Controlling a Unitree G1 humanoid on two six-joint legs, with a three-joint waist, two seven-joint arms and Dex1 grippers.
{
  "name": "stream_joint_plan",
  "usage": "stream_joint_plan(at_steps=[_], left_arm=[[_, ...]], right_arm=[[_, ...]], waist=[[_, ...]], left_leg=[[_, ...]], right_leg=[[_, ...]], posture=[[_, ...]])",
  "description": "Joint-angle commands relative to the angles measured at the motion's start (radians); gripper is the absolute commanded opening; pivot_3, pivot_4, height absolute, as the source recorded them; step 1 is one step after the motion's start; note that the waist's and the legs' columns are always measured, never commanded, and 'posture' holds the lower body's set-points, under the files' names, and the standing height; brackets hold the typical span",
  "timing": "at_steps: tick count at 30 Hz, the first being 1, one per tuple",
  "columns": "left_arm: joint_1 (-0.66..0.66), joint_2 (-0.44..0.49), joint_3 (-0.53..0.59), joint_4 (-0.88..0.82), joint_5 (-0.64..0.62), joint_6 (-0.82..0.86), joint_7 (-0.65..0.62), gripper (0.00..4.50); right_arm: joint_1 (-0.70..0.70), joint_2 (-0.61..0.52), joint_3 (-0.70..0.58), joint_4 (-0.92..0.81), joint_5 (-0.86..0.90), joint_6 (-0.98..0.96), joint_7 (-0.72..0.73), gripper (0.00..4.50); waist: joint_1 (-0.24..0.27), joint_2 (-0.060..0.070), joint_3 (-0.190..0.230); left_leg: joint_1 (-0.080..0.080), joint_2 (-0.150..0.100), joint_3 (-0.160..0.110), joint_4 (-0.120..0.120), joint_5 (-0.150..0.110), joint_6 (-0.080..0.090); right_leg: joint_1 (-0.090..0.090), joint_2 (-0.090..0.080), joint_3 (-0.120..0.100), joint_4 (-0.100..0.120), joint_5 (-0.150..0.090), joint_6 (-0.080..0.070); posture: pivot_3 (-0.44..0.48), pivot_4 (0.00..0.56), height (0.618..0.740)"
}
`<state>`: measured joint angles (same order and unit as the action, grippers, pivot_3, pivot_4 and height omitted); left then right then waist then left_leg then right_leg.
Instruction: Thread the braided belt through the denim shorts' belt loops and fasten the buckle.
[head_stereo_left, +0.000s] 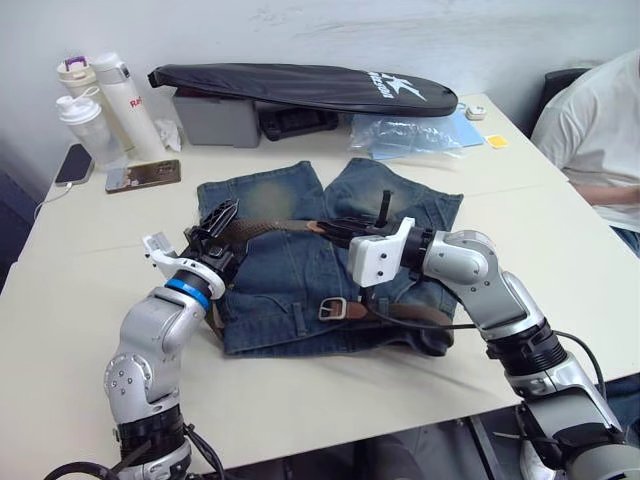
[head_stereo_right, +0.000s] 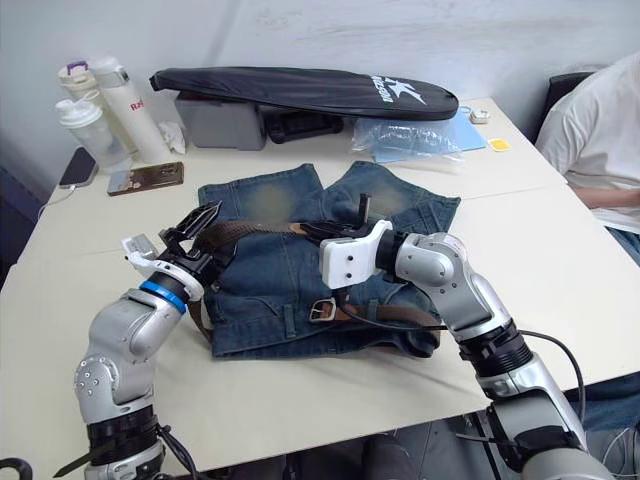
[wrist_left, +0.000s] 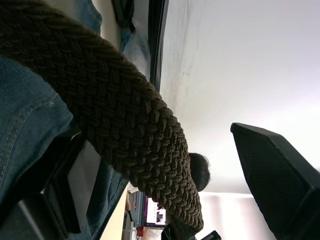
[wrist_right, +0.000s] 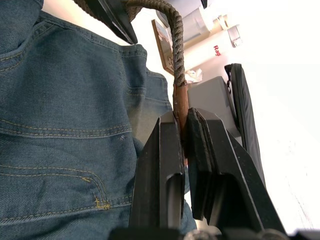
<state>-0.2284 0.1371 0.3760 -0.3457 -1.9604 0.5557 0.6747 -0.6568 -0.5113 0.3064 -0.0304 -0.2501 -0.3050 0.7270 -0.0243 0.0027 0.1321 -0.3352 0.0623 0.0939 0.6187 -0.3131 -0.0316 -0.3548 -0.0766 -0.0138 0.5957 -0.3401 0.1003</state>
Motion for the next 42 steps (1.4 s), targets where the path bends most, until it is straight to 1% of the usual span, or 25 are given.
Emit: stream_joint_plan(at_steps=[1,4,9,13,23,26,27,28,29,30,32,33,35,40,42], left_arm=[[0.003,0.013,0.027,-0.026,-0.012,0.056,-0.012,4.44],[0.014,0.023,0.008,-0.025,-0.012,0.119,-0.011,4.44],[0.001,-0.018,-0.017,-0.032,-0.012,0.158,-0.004,4.44],[-0.024,-0.053,-0.028,-0.028,-0.012,0.148,0.018,4.44],[-0.061,-0.099,-0.058,-0.027,-0.012,0.137,0.06,4.44],[-0.066,-0.112,-0.057,-0.032,-0.012,0.123,0.071,3.66],[-0.067,-0.114,-0.057,-0.032,-0.012,0.121,0.073,3.25],[-0.069,-0.116,-0.056,-0.032,-0.012,0.118,0.075,2.65],[-0.07,-0.121,-0.055,-0.033,-0.012,0.112,0.078,2.39],[-0.072,-0.127,-0.054,-0.035,-0.012,0.105,0.082,1.9],[-0.078,-0.132,-0.052,-0.034,-0.012,0.099,0.083,1.1],[-0.081,-0.133,-0.052,-0.033,-0.012,0.097,0.084,0.55],[-0.086,-0.135,-0.051,-0.031,-0.012,0.094,0.088,0.07],[-0.094,-0.139,-0.05,-0.026,-0.012,0.084,0.1,0.07],[-0.096,-0.137,-0.051,-0.023,-0.012,0.084,0.101,0.07]], right_arm=[[-0.004,-0.017,-0.033,-0.007,0.0,-0.012,-0.017,0.0],[-0.007,-0.016,-0.026,-0.005,-0.01,-0.014,-0.024,0.0],[-0.01,-0.013,-0.019,-0.003,-0.026,-0.014,-0.032,0.0],[-0.01,-0.011,-0.017,-0.003,-0.036,-0.013,-0.036,0.0],[-0.005,-0.007,-0.013,-0.008,-0.045,-0.011,-0.034,0.0],[-0.002,-0.007,-0.013,-0.011,-0.045,-0.009,-0.033,0.0],[-0.001,-0.008,-0.013,-0.012,-0.046,-0.009,-0.033,0.0],[0.0,-0.008,-0.013,-0.013,-0.046,-0.009,-0.033,0.0],[0.001,-0.008,-0.012,-0.014,-0.046,-0.008,-0.032,0.0],[0.002,-0.009,-0.013,-0.015,-0.046,-0.008,-0.032,0.0],[0.002,-0.009,-0.013,-0.016,-0.044,-0.008,-0.03,0.0],[0.003,-0.01,-0.013,-0.017,-0.044,-0.008,-0.029,0.0],[0.004,-0.011,-0.013,-0.018,-0.043,-0.011,-0.028,0.0],[0.01,-0.009,-0.018,-0.021,-0.032,-0.017,-0.032,0.0],[0.024,0.033,-0.047,-0.058,0.095,0.068,-0.001,0.0]], waist=[[0.0,0.0,0.0],[-0.001,0.0,0.0],[-0.001,0.0,0.0],[0.0,0.0,0.0],[-0.001,-0.001,0.001],[-0.001,-0.001,0.001],[-0.001,-0.001,0.001],[0.0,-0.001,0.001],[0.0,-0.001,0.001],[0.0,-0.001,0.001],[0.001,-0.002,0.001],[0.001,-0.002,0.002],[0.0,-0.002,0.001],[0.0,-0.001,0.002],[0.001,-0.002,0.002]], left_leg=[[0.0,0.0,0.0,0.0,0.0,0.0],[0.0,0.0,0.0,-0.001,0.0,0.0],[0.0,0.0,0.0,-0.001,0.0,0.0],[0.0,0.0,0.0,-0.001,0.0,-0.001],[0.0,0.0,0.0,-0.002,0.001,-0.001],[0.0,0.0,0.0,-0.003,0.001,-0.001],[0.0,0.0,0.0,-0.003,0.001,-0.001],[0.0,0.0,0.0,-0.003,0.001,-0.001],[0.0,0.0,0.0,-0.003,0.001,-0.001],[0.0,0.0,0.0,-0.003,0.001,-0.001],[0.0,0.0,0.0,-0.003,0.001,-0.001],[0.0,0.0,0.0,-0.003,0.001,-0.001],[0.0,0.0,0.0,-0.003,0.001,-0.001],[0.0,0.0,0.0,-0.003,0.001,-0.001],[0.0,0.0,0.0,-0.003,0.001,-0.001]], right_leg=[[0.0,0.0,0.0,0.0,0.0,0.0],[0.0,0.0,0.001,-0.001,0.0,0.0],[0.0,0.001,0.0,-0.001,0.0,0.0],[0.0,0.001,0.001,-0.002,0.0,0.0],[0.0,0.001,0.001,-0.003,0.0,0.0],[0.0,0.001,0.001,-0.003,0.0,0.0],[0.0,0.001,0.001,-0.003,0.0,0.0],[0.0,0.001,0.001,-0.003,0.0,0.0],[0.0,0.001,0.001,-0.003,0.0,0.0],[0.0,0.001,0.001,-0.003,0.0,0.0],[0.0,0.001,0.001,-0.003,0.0,0.0],[0.0,0.002,0.001,-0.004,0.0,0.0],[0.0,0.002,0.001,-0.004,0.0,0.0],[0.0,0.002,0.001,-0.004,0.0,0.0],[0.0,0.002,0.001,-0.004,0.0,0.0]], posture=[[0.0,0.15,0.74],[0.0,0.15,0.74],[0.0,0.15,0.74],[0.0,0.15,0.74],[0.0,0.15,0.74],[0.0,0.15,0.74],[0.0,0.15,0.74],[0.0,0.15,0.74],[0.0,0.15,0.74],[0.0,0.15,0.74],[0.0,0.15,0.74],[0.0,0.15,0.74],[0.0,0.15,0.74],[0.0,0.15,0.74],[0.0,0.15,0.74]])
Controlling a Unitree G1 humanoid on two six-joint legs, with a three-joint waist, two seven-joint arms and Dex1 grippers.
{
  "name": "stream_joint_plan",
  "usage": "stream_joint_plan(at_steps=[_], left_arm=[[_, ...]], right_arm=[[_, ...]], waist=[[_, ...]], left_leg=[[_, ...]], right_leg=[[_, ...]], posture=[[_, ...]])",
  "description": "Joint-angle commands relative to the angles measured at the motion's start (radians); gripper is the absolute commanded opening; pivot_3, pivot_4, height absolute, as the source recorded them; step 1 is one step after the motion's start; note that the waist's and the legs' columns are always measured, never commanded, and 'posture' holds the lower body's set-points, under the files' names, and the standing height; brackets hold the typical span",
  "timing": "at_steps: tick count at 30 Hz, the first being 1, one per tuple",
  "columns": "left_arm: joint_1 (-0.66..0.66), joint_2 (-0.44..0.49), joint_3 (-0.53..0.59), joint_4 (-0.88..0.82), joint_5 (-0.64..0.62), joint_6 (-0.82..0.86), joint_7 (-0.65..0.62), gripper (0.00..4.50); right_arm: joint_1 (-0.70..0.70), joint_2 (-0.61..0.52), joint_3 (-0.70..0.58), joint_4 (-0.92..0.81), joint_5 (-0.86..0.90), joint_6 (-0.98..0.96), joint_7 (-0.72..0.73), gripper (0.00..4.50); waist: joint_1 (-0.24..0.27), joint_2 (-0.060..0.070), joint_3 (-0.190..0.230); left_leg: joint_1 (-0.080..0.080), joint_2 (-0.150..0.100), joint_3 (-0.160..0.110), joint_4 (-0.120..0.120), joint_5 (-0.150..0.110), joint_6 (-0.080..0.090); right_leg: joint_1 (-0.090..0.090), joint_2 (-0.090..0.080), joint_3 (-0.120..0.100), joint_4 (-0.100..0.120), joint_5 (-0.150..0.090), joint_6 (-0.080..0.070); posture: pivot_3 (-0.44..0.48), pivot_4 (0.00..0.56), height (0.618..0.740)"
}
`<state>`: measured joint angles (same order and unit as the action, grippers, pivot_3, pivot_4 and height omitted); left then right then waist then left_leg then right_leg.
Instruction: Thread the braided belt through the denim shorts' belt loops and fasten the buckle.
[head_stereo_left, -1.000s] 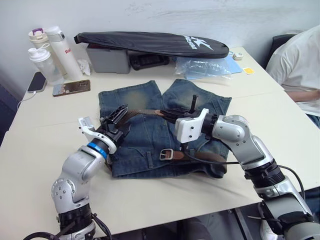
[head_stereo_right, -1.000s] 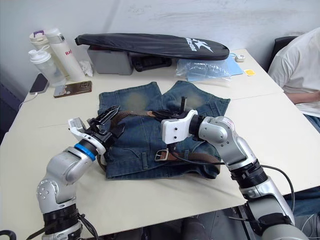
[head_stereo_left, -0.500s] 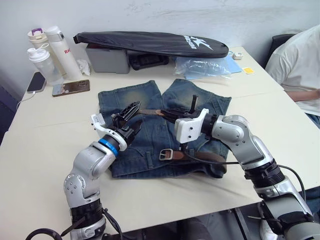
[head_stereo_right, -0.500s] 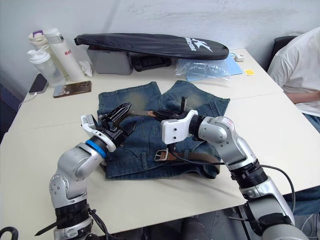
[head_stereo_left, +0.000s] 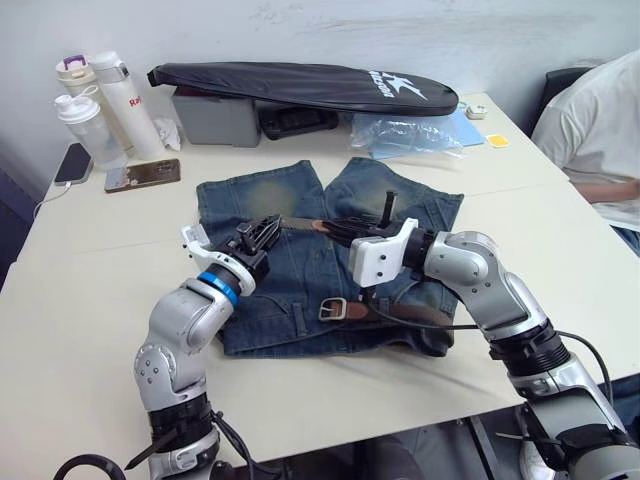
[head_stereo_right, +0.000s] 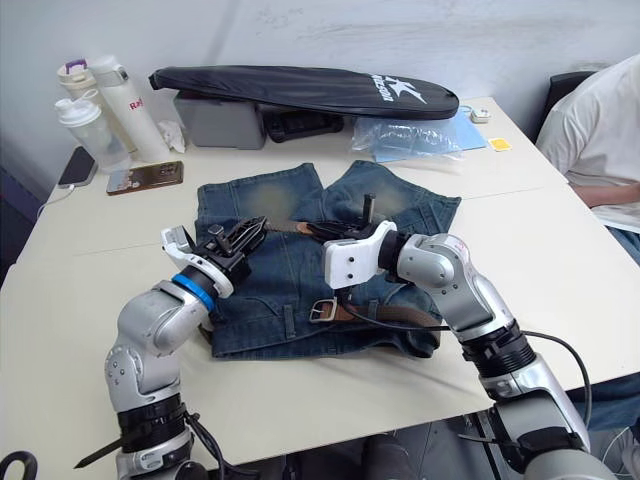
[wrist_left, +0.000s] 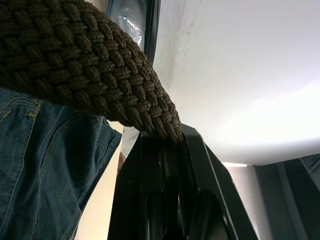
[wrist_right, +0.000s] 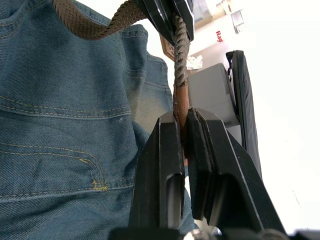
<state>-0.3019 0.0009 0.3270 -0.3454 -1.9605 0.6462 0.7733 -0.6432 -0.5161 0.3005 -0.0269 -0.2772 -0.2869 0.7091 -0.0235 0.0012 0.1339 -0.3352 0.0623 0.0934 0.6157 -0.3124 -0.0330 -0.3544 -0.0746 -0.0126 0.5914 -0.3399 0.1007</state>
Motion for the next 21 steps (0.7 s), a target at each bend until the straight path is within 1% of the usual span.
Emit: stream_joint_plan(at_steps=[1,2,3,6,7,9,10,13,14,16,17,19,21], left_arm=[[-0.023,0.002,-0.001,-0.022,-0.012,-0.005,0.001,0.07],[-0.025,0.009,0.001,-0.018,-0.012,-0.002,-0.001,0.0],[-0.027,0.013,0.003,-0.014,-0.012,-0.001,-0.003,0.0],[-0.029,0.038,0.017,-0.009,-0.012,0.001,-0.006,0.0],[-0.03,0.046,0.029,-0.012,-0.012,0.001,-0.008,0.0],[-0.027,0.065,0.052,-0.022,-0.012,0.007,-0.015,0.0],[-0.022,0.073,0.064,-0.03,-0.012,0.013,-0.017,0.0],[0.021,0.138,0.099,-0.05,-0.012,0.08,-0.058,0.0],[0.037,0.166,0.111,-0.051,-0.012,0.101,-0.07,0.0],[0.054,0.198,0.127,-0.045,-0.012,0.126,-0.088,0.0],[0.065,0.23,0.141,-0.038,-0.012,0.152,-0.118,0.0],[0.087,0.311,0.16,-0.021,-0.012,0.21,-0.192,0.0],[0.128,0.446,0.165,-0.026,-0.012,0.271,-0.292,0.0]], right_arm=[[0.013,0.048,-0.05,-0.072,0.152,0.069,0.024,0.0],[0.013,0.048,-0.055,-0.082,0.17,0.082,0.036,0.85],[0.012,0.045,-0.056,-0.087,0.172,0.086,0.042,1.13],[0.014,0.029,-0.057,-0.113,0.198,0.115,0.078,2.53],[0.013,0.023,-0.062,-0.127,0.213,0.132,0.093,3.1],[0.015,0.006,-0.075,-0.159,0.251,0.178,0.124,4.08],[0.02,-0.01,-0.082,-0.182,0.285,0.222,0.152,4.47],[0.058,-0.079,-0.133,-0.29,0.478,0.485,0.249,4.47],[0.057,-0.101,-0.159,-0.324,0.547,0.583,0.265,4.47],[0.047,-0.131,-0.189,-0.366,0.631,0.714,0.275,4.47],[0.037,-0.158,-0.198,-0.384,0.674,0.786,0.294,4.47],[0.017,-0.202,-0.218,-0.408,0.756,0.908,0.321,4.47],[-0.009,-0.259,-0.239,-0.424,0.859,1.054,0.357,4.47]], waist=[[0.0,0.0,0.0],[0.0,0.0,0.0],[0.0,0.001,0.001],[-0.001,0.001,0.001],[-0.001,0.001,0.001],[-0.001,0.001,0.002],[0.0,0.001,0.002],[0.002,0.001,0.003],[0.002,0.001,0.003],[0.001,0.001,0.004],[0.001,0.0,0.004],[0.0,0.001,0.004],[-0.003,0.001,0.005]], left_leg=[[0.0,0.0,0.0,0.0,0.0,0.0],[0.0,0.0,0.0,0.0,0.0,0.0],[0.0,0.0,0.0,0.0,0.0,0.0],[0.0,0.0,0.0,-0.001,0.0,0.0],[0.0,0.0,-0.001,-0.001,0.0,0.0],[0.0,0.0,-0.001,-0.001,0.0,0.0],[0.0,0.0,-0.001,-0.001,0.0,0.0],[0.0,0.001,-0.001,-0.002,0.0,0.0],[0.0,0.001,-0.002,-0.002,0.0,0.0],[0.0,0.004,-0.002,-0.003,0.0,0.001],[0.0,0.004,-0.003,-0.003,0.0,0.001],[0.0,0.004,-0.003,-0.004,0.0,0.001],[-0.001,0.005,-0.004,-0.005,0.0,0.001]], right_leg=[[0.0,0.0,0.0,0.0,0.0,0.0],[0.0,0.0,0.0,0.0,0.0,0.0],[0.0,0.0,0.0,0.0,0.0,0.0],[0.0,0.0,0.0,0.0,0.0,0.0],[0.0,0.0,0.0,0.0,0.0,0.0],[0.0,0.0,0.0,0.0,0.0,0.0],[0.0,0.0,0.0,0.0,0.0,0.0],[0.0,-0.001,0.0,0.0,0.0,0.0],[0.0,-0.003,0.0,0.0,0.0,0.0],[0.0,-0.005,0.0,0.0,-0.001,-0.001],[0.0,-0.006,0.001,-0.001,-0.001,-0.001],[0.0,-0.007,0.001,-0.001,-0.002,-0.003],[-0.001,-0.007,0.001,-0.001,-0.003,-0.005]], posture=[[0.0,0.15,0.74],[0.0,0.15,0.74],[0.0,0.15,0.74],[0.0,0.15,0.74],[0.0,0.15,0.74],[0.0,0.15,0.74],[0.0,0.15,0.74],[0.0,0.15,0.74],[0.0,0.15,0.74],[0.0,0.15,0.74],[0.0,0.15,0.74],[0.0,0.15,0.74],[0.0,0.15,0.74]])
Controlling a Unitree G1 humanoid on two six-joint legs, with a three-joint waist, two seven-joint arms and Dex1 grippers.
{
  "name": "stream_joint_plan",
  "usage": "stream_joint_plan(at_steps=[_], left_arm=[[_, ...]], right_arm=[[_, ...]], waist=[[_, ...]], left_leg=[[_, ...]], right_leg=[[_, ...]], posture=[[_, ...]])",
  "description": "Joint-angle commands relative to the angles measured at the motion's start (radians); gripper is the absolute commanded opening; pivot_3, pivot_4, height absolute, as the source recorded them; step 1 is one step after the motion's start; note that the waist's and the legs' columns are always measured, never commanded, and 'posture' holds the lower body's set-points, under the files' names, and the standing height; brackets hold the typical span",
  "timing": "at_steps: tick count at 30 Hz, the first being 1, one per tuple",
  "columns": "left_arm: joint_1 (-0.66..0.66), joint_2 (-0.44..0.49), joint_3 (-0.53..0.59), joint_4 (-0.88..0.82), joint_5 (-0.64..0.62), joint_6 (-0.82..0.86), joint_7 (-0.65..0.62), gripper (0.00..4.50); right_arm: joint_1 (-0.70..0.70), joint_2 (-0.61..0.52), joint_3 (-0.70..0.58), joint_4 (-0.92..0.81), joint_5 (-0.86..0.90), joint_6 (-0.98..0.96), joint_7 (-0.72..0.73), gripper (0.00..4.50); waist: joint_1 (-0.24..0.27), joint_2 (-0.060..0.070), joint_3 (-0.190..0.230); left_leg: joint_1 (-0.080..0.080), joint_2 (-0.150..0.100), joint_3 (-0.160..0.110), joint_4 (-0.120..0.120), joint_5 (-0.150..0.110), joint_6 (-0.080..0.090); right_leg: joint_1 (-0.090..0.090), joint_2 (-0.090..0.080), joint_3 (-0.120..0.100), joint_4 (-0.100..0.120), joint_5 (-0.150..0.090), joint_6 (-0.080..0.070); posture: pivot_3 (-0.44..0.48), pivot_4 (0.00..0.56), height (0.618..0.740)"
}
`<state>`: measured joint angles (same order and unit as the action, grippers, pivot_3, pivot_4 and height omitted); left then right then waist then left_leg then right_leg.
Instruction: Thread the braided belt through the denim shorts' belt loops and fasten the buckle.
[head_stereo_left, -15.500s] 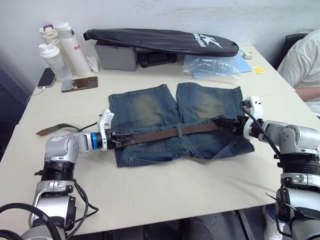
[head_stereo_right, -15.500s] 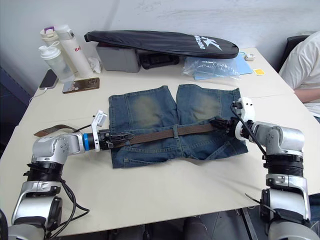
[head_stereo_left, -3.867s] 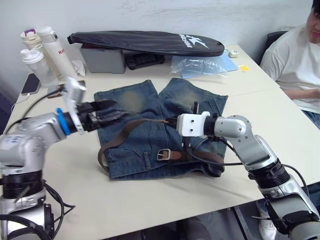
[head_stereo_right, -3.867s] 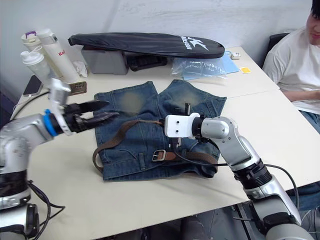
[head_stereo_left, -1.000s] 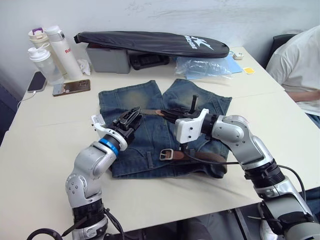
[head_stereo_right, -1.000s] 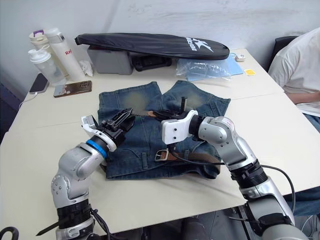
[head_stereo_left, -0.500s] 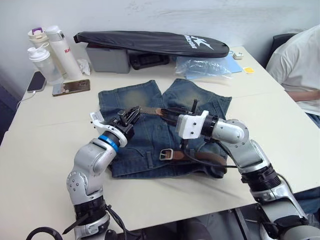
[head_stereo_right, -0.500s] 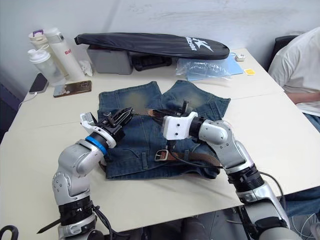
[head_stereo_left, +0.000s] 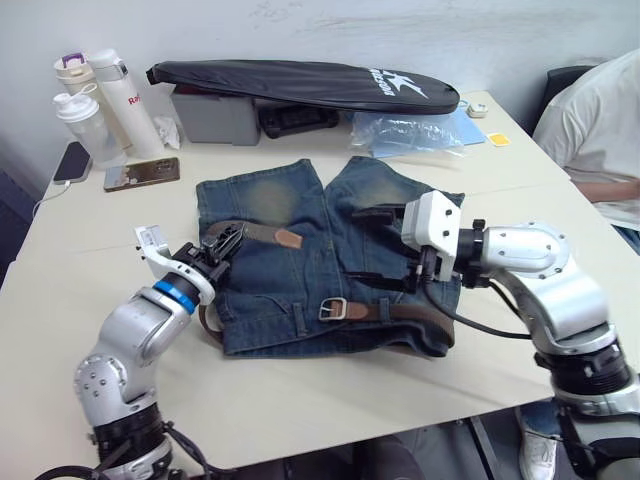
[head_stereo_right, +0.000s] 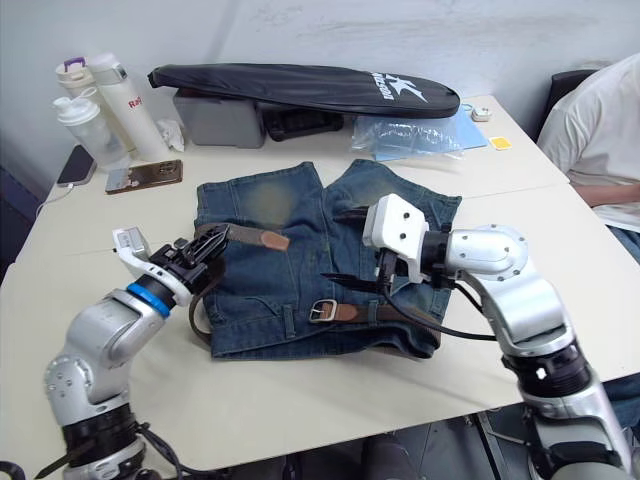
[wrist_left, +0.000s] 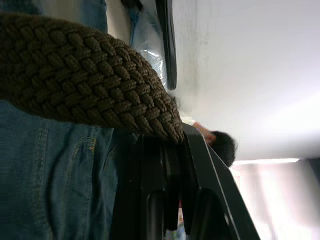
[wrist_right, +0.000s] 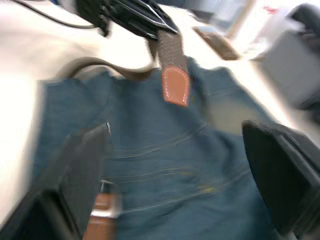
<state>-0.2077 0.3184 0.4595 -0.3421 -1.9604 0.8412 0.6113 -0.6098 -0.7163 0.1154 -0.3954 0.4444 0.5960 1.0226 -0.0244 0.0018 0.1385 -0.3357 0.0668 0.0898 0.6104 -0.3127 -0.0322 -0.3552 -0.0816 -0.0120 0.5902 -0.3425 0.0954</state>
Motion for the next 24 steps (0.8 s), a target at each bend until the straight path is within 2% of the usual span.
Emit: stream_joint_plan(at_steps=[1,3,10,13,17,19,24], left_arm=[[0.052,0.174,0.03,-0.037,-0.012,0.089,-0.171,0.0],[0.112,0.251,0.023,-0.051,-0.012,0.123,-0.249,0.0],[0.271,0.388,0.067,-0.11,0.041,0.125,-0.495,0.0],[0.314,0.361,0.043,-0.123,0.094,0.067,-0.512,0.0],[0.356,0.297,-0.004,-0.14,0.141,-0.003,-0.474,0.0],[0.371,0.261,-0.041,-0.157,0.203,-0.033,-0.458,0.0],[0.381,0.186,-0.125,-0.191,0.286,-0.084,-0.43,0.0]], right_arm=[[-0.051,-0.078,-0.058,-0.061,0.169,0.215,0.053,4.47],[-0.063,-0.128,-0.077,-0.074,0.249,0.305,0.083,4.47],[-0.089,-0.222,-0.123,-0.088,0.41,0.483,0.096,4.47],[-0.086,-0.244,-0.114,-0.097,0.43,0.509,0.096,4.47],[-0.084,-0.258,-0.122,-0.11,0.465,0.533,0.097,4.47],[-0.084,-0.264,-0.125,-0.11,0.472,0.532,0.093,4.47],[-0.083,-0.289,-0.107,-0.114,0.435,0.5,0.088,4.47]], waist=[[-0.003,0.0,0.0],[-0.003,0.002,0.0],[-0.003,0.001,0.002],[-0.003,0.003,0.002],[-0.003,0.003,0.002],[-0.003,0.002,0.003],[-0.002,0.001,0.004]], left_leg=[[0.0,0.001,0.0,-0.001,0.0,0.0],[0.0,0.001,0.0,-0.004,0.0,0.0],[0.0,-0.003,-0.001,-0.011,0.0,0.0],[0.001,-0.005,-0.001,-0.014,0.0,0.001],[-0.001,-0.006,0.0,-0.014,0.0,0.001],[-0.001,-0.005,0.0,-0.015,0.0,0.002],[-0.001,-0.006,0.0,-0.014,0.0,0.002]], right_leg=[[-0.001,0.0,0.0,0.0,-0.004,-0.007],[-0.002,-0.002,0.0,0.001,-0.01,-0.02],[-0.004,-0.009,-0.002,-0.002,-0.011,-0.021],[-0.003,-0.013,-0.003,-0.004,-0.011,-0.022],[-0.003,-0.013,-0.004,-0.006,-0.011,-0.021],[-0.003,-0.013,-0.004,-0.007,-0.011,-0.021],[-0.002,-0.013,-0.005,-0.007,-0.011,-0.021]], posture=[[0.0,0.15,0.74],[0.0,0.15,0.74],[0.0,0.15,0.74],[0.0,0.15,0.74],[0.0,0.15,0.74],[0.0,0.15,0.74],[0.0,0.15,0.74]])
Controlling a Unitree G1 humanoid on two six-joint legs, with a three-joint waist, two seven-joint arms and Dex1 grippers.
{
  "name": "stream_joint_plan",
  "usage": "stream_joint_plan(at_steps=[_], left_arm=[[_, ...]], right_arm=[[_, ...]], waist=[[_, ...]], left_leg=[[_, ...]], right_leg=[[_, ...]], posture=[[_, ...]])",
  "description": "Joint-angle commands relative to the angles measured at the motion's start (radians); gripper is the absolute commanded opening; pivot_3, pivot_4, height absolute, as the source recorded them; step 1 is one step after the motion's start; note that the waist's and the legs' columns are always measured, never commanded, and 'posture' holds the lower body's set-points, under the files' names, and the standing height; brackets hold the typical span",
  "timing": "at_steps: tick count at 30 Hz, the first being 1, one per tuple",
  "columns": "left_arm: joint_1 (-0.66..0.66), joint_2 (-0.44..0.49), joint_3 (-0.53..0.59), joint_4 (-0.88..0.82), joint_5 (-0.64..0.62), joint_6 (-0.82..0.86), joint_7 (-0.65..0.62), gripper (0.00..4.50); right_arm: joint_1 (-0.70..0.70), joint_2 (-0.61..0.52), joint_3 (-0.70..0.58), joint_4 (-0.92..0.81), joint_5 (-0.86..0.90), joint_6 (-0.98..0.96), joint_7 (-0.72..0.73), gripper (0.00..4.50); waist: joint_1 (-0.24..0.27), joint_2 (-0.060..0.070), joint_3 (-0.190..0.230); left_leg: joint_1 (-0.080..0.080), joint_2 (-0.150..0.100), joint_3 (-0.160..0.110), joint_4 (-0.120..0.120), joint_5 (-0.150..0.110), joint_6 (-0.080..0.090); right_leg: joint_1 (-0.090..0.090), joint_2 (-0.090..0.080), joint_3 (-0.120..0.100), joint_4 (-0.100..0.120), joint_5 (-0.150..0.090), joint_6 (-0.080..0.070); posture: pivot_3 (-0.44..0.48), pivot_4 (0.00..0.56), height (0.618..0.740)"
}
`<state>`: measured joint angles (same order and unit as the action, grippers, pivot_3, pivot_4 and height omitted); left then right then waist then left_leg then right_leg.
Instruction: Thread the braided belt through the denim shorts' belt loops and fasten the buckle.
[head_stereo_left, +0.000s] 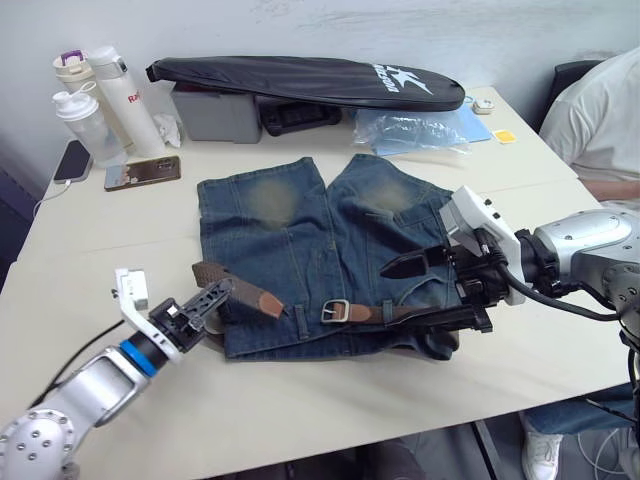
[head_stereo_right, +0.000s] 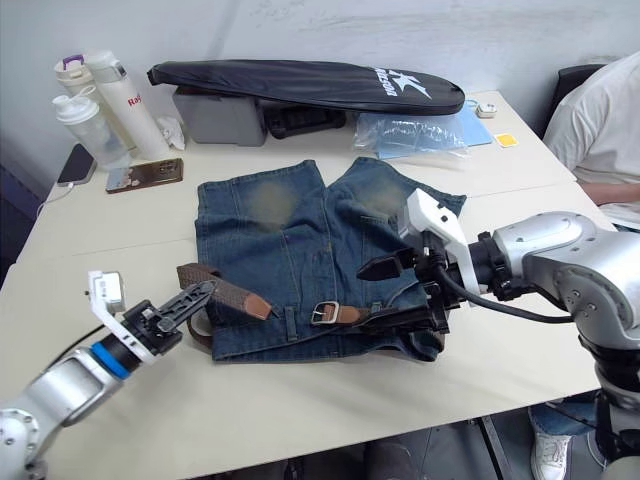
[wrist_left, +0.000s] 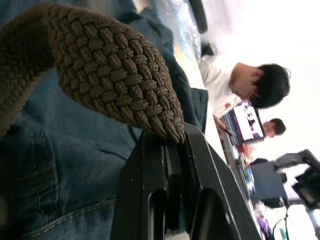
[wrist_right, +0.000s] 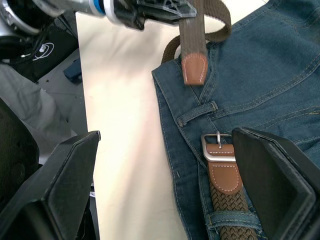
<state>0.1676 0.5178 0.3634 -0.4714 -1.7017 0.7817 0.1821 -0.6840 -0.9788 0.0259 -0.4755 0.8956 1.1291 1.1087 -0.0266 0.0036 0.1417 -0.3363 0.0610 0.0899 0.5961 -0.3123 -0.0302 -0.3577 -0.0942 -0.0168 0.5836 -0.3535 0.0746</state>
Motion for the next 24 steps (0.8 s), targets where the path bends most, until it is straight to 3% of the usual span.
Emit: stream_joint_plan(at_steps=[1,11,24], left_arm=[[0.008,-0.019,-0.039,-0.069,0.037,-0.028,-0.004,0.0],[0.018,-0.075,-0.097,-0.099,0.201,-0.089,-0.049,0.0],[0.064,-0.038,-0.091,-0.117,0.146,-0.065,0.038,0.0]], right_arm=[[-0.008,-0.031,-0.015,-0.033,-0.024,-0.041,0.003,4.47],[-0.019,-0.045,0.001,-0.006,-0.064,-0.075,0.013,4.47],[0.0,-0.032,0.04,0.005,-0.145,-0.132,0.011,4.47]], waist=[[0.0,-0.001,0.0],[0.0,-0.001,0.001],[0.0,-0.002,0.001]], left_leg=[[0.0,0.0,0.0,0.0,0.0,0.0],[0.0,0.0,0.001,0.001,0.001,0.0],[0.0,0.0,0.0,0.001,0.001,0.0]], right_leg=[[0.0,0.0,0.0,0.0,0.0,0.0],[0.0,0.001,0.0,0.0,0.001,0.002],[0.0,0.0,0.0,0.0,0.0,0.001]], posture=[[0.0,0.15,0.74],[0.0,0.15,0.74],[0.0,0.15,0.74]])
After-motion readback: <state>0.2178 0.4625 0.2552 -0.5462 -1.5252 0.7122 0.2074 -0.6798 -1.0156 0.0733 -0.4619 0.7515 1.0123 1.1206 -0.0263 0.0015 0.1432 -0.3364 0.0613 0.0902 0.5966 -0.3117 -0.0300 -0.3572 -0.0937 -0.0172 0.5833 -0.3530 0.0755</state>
